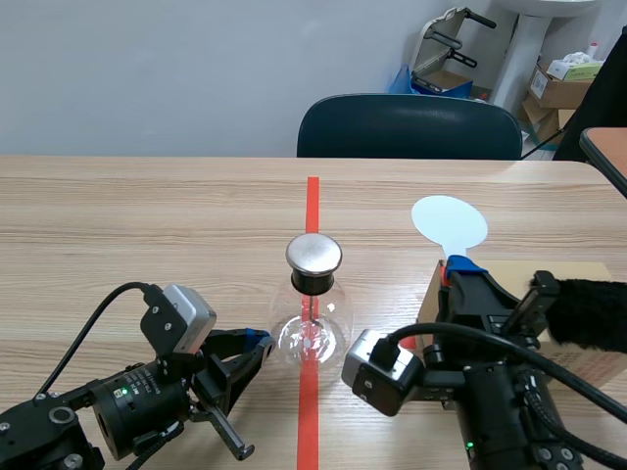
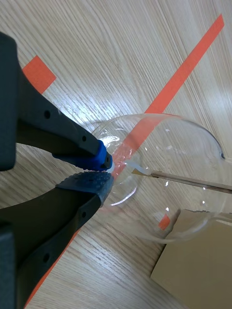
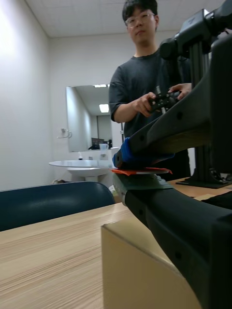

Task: Do the electroscope experiment

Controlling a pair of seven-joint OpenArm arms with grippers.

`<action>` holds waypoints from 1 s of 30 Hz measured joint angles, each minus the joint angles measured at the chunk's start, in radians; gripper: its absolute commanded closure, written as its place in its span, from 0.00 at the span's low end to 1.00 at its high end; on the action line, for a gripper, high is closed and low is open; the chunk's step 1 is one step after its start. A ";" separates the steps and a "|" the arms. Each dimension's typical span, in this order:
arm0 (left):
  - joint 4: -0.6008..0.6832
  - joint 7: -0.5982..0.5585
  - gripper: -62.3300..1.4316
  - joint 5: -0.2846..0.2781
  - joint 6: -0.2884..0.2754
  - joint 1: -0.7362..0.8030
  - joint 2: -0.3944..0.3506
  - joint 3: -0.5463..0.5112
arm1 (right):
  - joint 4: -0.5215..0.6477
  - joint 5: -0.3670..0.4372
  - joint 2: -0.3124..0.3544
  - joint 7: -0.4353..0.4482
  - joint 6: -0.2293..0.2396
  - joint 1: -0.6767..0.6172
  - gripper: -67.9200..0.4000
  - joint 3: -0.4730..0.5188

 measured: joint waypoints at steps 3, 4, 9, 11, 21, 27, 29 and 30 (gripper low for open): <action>0.000 0.000 0.88 0.000 0.000 0.000 0.000 0.000 | 0.000 0.000 0.000 -0.040 0.000 0.000 0.97 0.000; 0.000 0.000 0.88 0.000 0.000 0.000 0.000 0.000 | 0.000 0.000 0.000 -0.048 0.000 0.000 0.97 0.000; 0.000 0.000 0.88 0.000 0.000 0.000 0.000 0.000 | 0.000 0.000 0.000 -0.054 0.000 0.000 0.97 0.000; 0.000 0.000 0.88 0.000 0.000 0.000 0.000 0.000 | 0.000 0.000 0.000 -0.051 0.000 0.000 0.97 0.000; 0.000 0.000 0.88 0.000 0.000 0.000 0.000 0.000 | 0.000 0.000 0.000 0.117 0.000 0.000 0.97 0.000; 0.000 0.000 0.88 0.000 0.000 0.000 0.000 0.000 | 0.000 0.000 0.000 0.258 0.000 0.000 0.97 0.000; 0.000 0.000 0.88 0.000 0.000 0.000 0.000 0.000 | 0.000 -0.001 0.000 0.304 0.000 0.000 0.97 0.000; 0.000 0.000 0.88 0.000 0.000 0.000 0.000 0.000 | 0.000 -0.001 0.000 0.326 0.000 0.000 0.97 0.000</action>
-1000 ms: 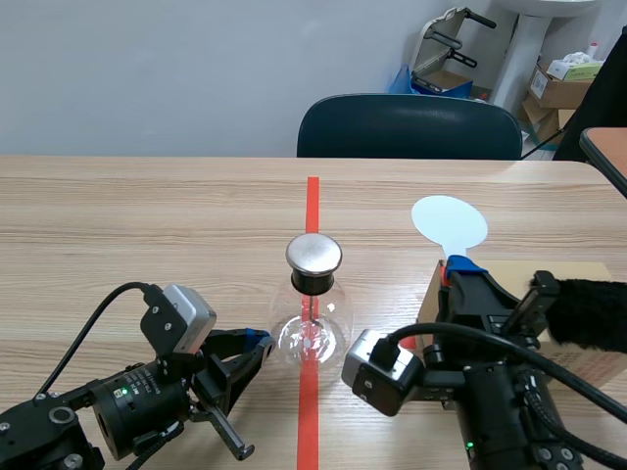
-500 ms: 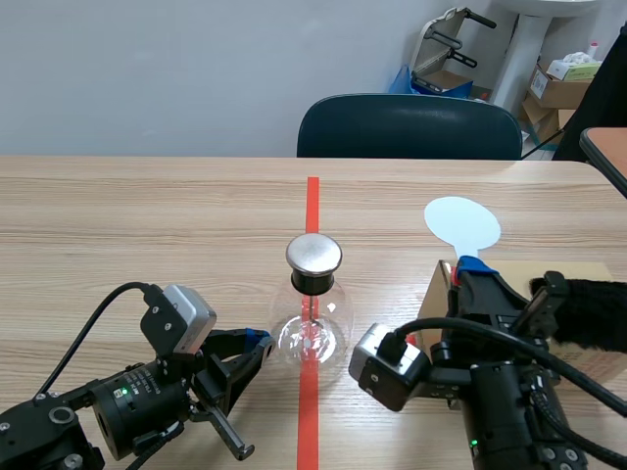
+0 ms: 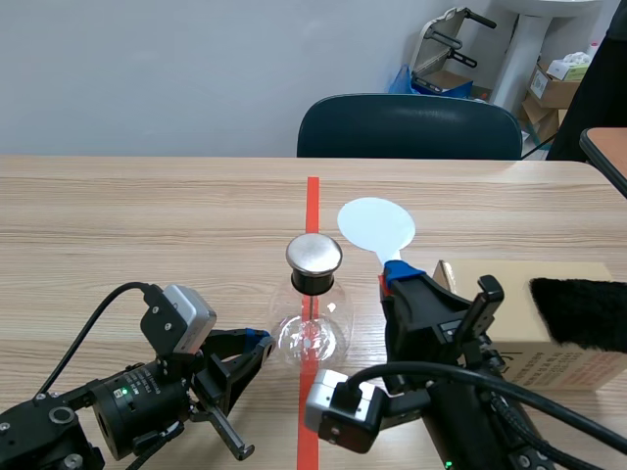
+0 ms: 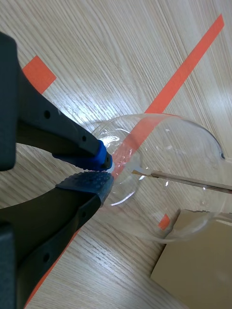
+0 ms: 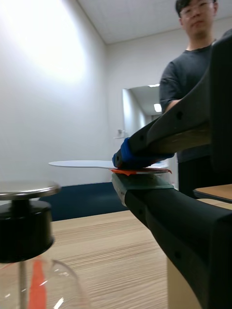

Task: Do the electroscope experiment

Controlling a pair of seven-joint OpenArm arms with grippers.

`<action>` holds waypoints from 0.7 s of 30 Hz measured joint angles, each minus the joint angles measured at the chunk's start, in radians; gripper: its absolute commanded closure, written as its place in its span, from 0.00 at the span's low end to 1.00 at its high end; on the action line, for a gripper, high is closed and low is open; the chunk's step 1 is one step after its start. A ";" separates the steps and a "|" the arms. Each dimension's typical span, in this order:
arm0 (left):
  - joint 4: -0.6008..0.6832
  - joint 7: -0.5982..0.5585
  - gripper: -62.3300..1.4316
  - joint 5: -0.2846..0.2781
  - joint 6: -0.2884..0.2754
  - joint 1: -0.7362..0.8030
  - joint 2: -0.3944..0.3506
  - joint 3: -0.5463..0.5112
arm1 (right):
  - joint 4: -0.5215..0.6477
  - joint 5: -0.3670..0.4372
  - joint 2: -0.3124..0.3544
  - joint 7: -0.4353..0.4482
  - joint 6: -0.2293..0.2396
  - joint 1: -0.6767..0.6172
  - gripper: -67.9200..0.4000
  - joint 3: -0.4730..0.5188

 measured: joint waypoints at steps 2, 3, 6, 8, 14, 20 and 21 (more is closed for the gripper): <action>0.000 0.000 0.88 0.000 0.000 0.000 0.000 0.000 | 0.000 0.000 0.000 0.039 0.000 0.000 0.97 0.000; 0.000 0.000 0.88 0.000 0.000 0.000 0.000 0.000 | 0.000 0.000 0.000 0.058 0.000 0.000 0.97 0.000; 0.000 0.000 0.88 0.000 0.000 0.000 0.000 0.000 | 0.000 -0.001 0.000 0.112 0.000 0.000 0.97 0.000; 0.000 0.000 0.88 0.000 0.000 0.000 0.000 0.000 | 0.000 -0.003 0.000 0.142 0.000 0.000 0.97 0.000; 0.000 0.000 0.88 0.000 0.000 0.000 0.000 0.000 | 0.000 -0.003 0.000 0.206 0.000 0.000 0.97 0.000; 0.000 0.000 0.88 0.000 0.000 0.000 0.000 0.000 | 0.000 -0.003 0.000 0.212 0.000 0.000 0.97 0.000; 0.000 0.000 0.88 0.000 0.000 0.000 0.000 0.000 | 0.000 -0.003 0.000 0.212 0.000 0.000 0.97 0.000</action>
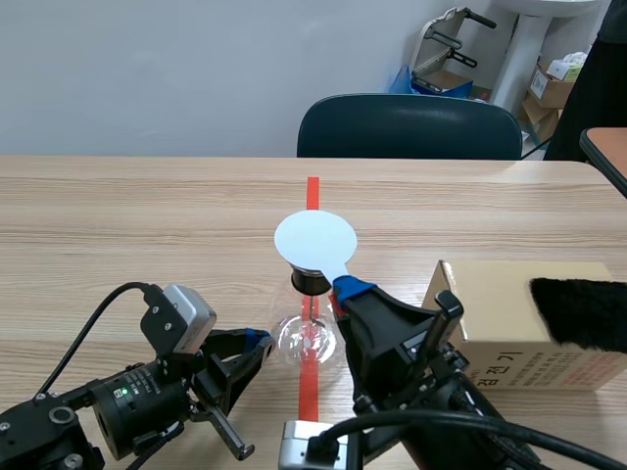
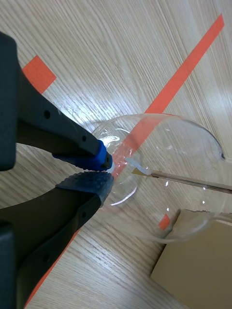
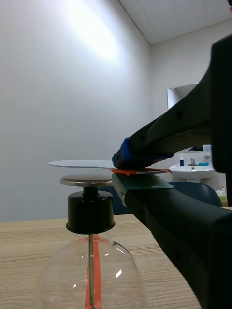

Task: Do the electroscope experiment

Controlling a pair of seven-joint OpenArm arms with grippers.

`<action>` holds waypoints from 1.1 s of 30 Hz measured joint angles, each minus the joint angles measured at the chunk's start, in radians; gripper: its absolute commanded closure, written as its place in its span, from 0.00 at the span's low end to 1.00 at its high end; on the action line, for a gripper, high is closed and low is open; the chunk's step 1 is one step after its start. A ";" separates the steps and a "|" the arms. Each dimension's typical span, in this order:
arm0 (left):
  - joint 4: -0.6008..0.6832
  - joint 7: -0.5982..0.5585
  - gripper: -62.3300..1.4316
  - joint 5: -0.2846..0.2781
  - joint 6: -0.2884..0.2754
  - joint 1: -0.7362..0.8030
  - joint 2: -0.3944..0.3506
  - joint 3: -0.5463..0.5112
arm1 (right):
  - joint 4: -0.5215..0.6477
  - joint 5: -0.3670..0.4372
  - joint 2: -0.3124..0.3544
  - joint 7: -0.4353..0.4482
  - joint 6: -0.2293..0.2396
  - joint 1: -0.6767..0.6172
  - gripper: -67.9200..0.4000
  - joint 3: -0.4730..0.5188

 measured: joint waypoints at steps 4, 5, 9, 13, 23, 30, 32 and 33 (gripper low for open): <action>0.000 0.000 0.88 0.000 0.000 0.000 0.000 0.000 | 0.000 0.000 0.000 0.000 0.000 0.000 0.97 0.000; 0.000 0.000 0.88 0.000 0.000 0.000 0.000 0.000 | 0.000 0.000 0.000 0.000 0.000 0.000 0.97 0.000; 0.000 0.000 0.88 0.000 0.000 0.000 0.000 0.000 | 0.000 0.000 0.000 0.000 0.000 0.000 0.97 0.000; 0.000 0.000 0.88 0.000 0.000 0.000 0.000 0.000 | 0.000 0.000 0.000 -0.013 0.000 0.000 0.97 0.000; 0.000 0.000 0.88 0.000 0.000 0.000 0.000 0.000 | 0.000 0.001 0.000 -0.243 0.000 0.000 0.97 0.000; 0.000 0.000 0.88 0.000 0.000 0.000 0.000 0.000 | 0.000 0.004 0.000 -0.452 0.000 0.000 0.97 0.000; 0.000 0.000 0.88 0.000 0.000 0.000 0.000 0.000 | 0.000 0.004 0.000 -0.492 0.000 0.000 0.97 0.000; 0.000 0.000 0.88 0.000 0.000 0.000 0.000 0.000 | 0.000 0.004 0.000 -0.512 0.000 0.000 0.97 0.000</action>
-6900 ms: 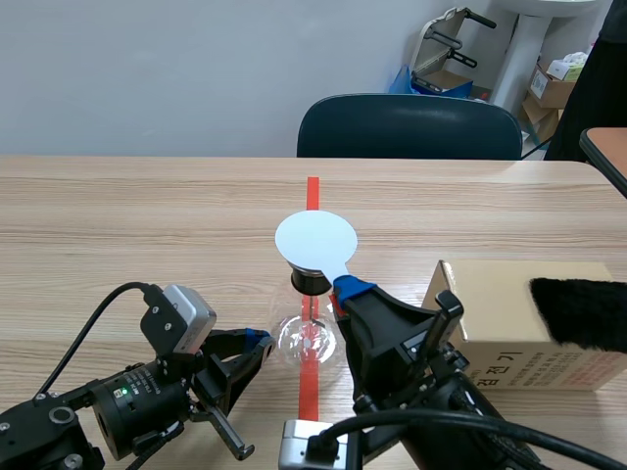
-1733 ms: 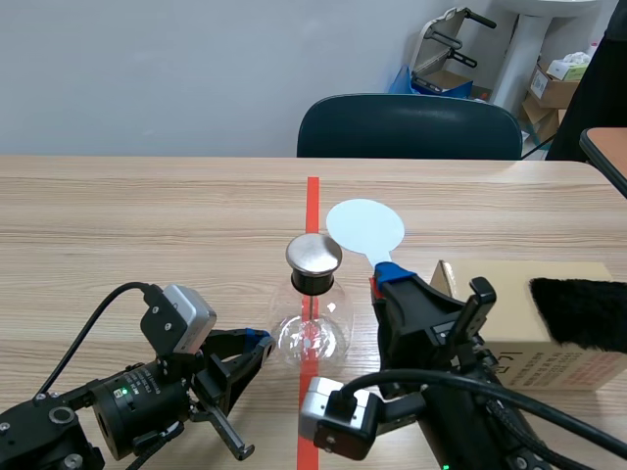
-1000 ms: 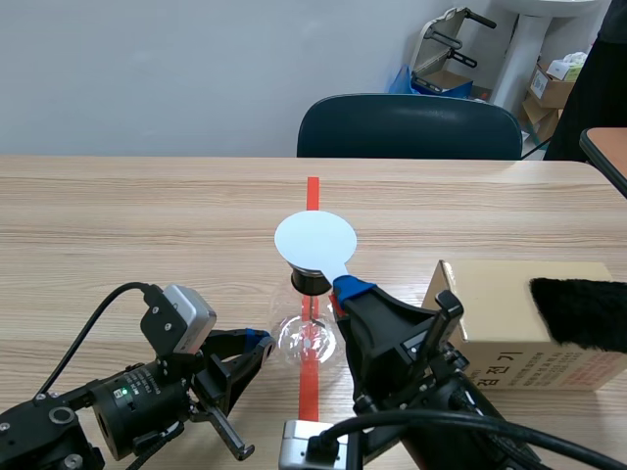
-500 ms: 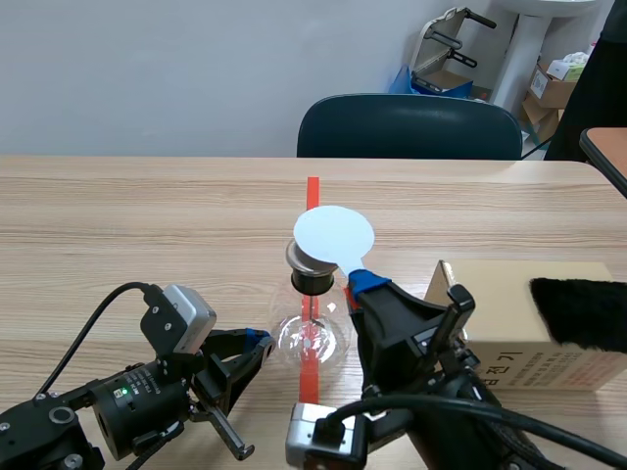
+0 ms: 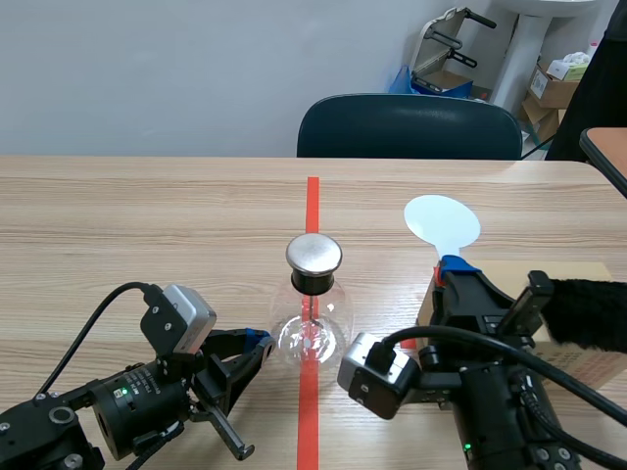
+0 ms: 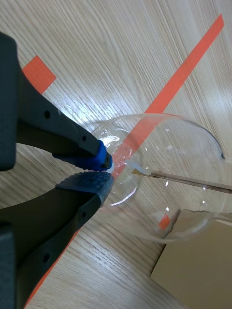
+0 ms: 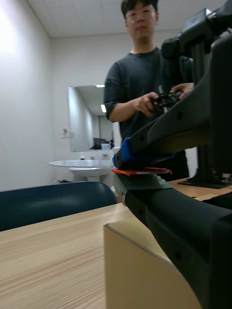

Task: Do the electroscope experiment

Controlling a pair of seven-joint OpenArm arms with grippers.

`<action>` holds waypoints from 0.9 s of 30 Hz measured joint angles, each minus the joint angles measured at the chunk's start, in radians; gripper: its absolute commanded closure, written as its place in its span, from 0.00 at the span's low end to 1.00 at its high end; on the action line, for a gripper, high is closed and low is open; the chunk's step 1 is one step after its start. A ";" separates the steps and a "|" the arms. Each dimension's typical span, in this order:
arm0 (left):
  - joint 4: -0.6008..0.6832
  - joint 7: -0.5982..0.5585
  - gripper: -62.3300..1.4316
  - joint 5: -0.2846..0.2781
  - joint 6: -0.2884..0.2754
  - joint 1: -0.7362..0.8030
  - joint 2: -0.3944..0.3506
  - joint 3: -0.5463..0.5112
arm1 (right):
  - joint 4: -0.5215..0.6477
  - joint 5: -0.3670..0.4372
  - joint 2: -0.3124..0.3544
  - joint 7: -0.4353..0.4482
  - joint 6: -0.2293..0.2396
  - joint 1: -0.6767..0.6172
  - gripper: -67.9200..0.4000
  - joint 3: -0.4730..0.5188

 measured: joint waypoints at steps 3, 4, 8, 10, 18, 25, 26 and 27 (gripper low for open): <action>0.000 0.000 0.88 0.000 0.000 0.000 0.000 0.000 | 0.000 0.000 0.000 -0.053 0.000 0.000 0.97 0.000; 0.000 0.000 0.88 0.000 0.000 0.000 0.000 0.000 | 0.000 0.000 0.000 -0.063 0.000 0.000 0.97 0.000; 0.000 0.000 0.88 0.000 0.000 0.000 0.000 0.000 | 0.000 0.000 0.000 -0.077 0.000 0.000 0.97 0.000; 0.000 0.000 0.88 0.000 0.000 0.000 0.000 0.000 | 0.000 0.000 0.000 -0.077 0.000 0.000 0.97 0.000; 0.000 0.000 0.88 0.000 0.000 0.000 0.000 0.000 | 0.000 0.000 0.000 0.005 0.000 0.000 0.97 0.000; 0.000 0.000 0.88 0.000 0.000 0.000 0.000 0.000 | 0.000 0.000 0.000 0.162 0.000 0.000 0.97 0.000; 0.000 0.000 0.88 0.000 0.000 0.000 0.000 0.000 | 0.000 -0.001 0.000 0.185 0.000 0.000 0.97 0.000; 0.000 0.000 0.88 0.000 0.000 0.000 0.000 0.000 | 0.000 0.000 0.000 0.209 0.000 0.000 0.97 0.000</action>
